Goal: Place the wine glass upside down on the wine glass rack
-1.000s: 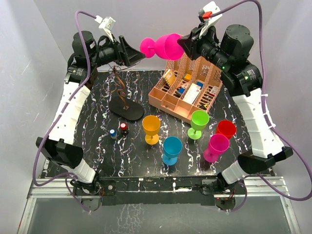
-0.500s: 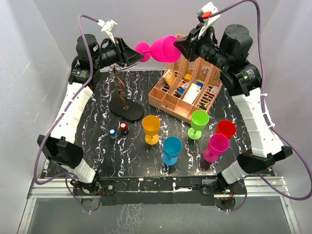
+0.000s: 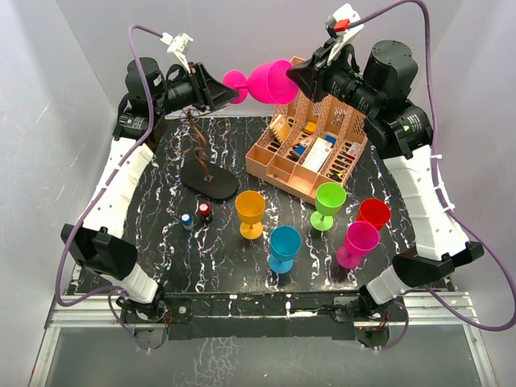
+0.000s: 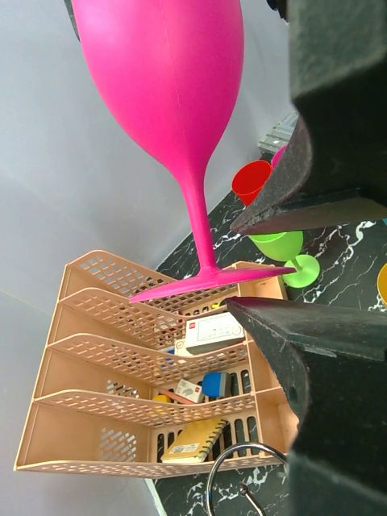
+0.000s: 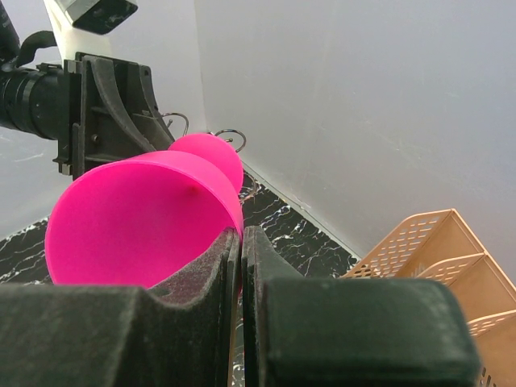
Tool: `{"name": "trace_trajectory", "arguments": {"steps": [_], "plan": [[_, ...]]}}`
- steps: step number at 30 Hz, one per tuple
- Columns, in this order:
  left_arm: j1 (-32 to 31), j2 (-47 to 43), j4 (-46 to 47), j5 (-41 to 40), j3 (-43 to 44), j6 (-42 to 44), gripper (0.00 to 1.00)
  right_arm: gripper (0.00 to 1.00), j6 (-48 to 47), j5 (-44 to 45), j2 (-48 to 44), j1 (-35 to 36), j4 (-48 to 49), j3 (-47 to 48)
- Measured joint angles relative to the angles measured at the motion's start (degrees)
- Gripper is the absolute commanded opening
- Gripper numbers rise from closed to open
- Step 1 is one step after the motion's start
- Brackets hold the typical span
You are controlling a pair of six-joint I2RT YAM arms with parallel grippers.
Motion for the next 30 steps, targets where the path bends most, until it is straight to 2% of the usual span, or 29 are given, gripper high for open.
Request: {"name": "trace_trajectory", "arguments": {"steps": [6,9,10,11,12,15,16,17,19,21,24,30], "plan": [[0.0,-0.5,-0.3,-0.2,-0.2,0.5,0.17,0.08,-0.2,-0.2,0.0,0.0,0.0,-0.1],[0.0,-0.6,-0.4,-0.4,-0.2,0.7,0.00,0.08,-0.5,-0.3,0.0,0.0,0.0,-0.1],[0.0,-0.6,-0.5,-0.6,-0.2,0.7,0.00,0.08,-0.6,-0.4,0.0,0.0,0.0,-0.1],[0.1,-0.6,-0.7,-0.7,-0.2,0.8,0.00,0.13,-0.7,-0.4,0.0,0.0,0.0,-0.1],[0.1,-0.6,-0.8,-0.9,-0.2,0.8,0.00,0.22,-0.8,-0.5,0.0,0.0,0.0,-0.3],[0.2,-0.8,-1.7,-1.6,-0.2,1.7,0.00,0.69,-1.1,-0.4,-0.1,0.0,0.1,-1.1],[0.5,-1.0,-2.6,-1.9,-0.2,2.5,0.00,0.80,-1.3,-0.2,-0.1,0.0,0.1,-1.5],[0.8,-1.2,-3.4,-2.3,-0.2,3.4,0.00,0.88,-1.7,0.1,-0.1,0.0,0.1,-2.0],[1.5,-2.0,-6.3,-4.0,0.4,6.1,0.00,0.96,-2.7,0.6,-0.3,0.0,0.0,-3.0],[2.6,-2.7,-10.8,-8.6,2.6,11.0,0.00,0.98,-4.0,1.7,-0.7,0.0,-0.4,-4.0],[3.9,-4.5,-16.2,-20.1,7.2,20.4,0.00,0.98,-6.3,3.6,-1.7,0.0,-1.5,-5.1],[4.5,-10.5,-19.2,-43.3,11.4,38.3,0.00,0.98,-9.3,5.7,-4.2,0.0,-3.1,-5.7]]}}
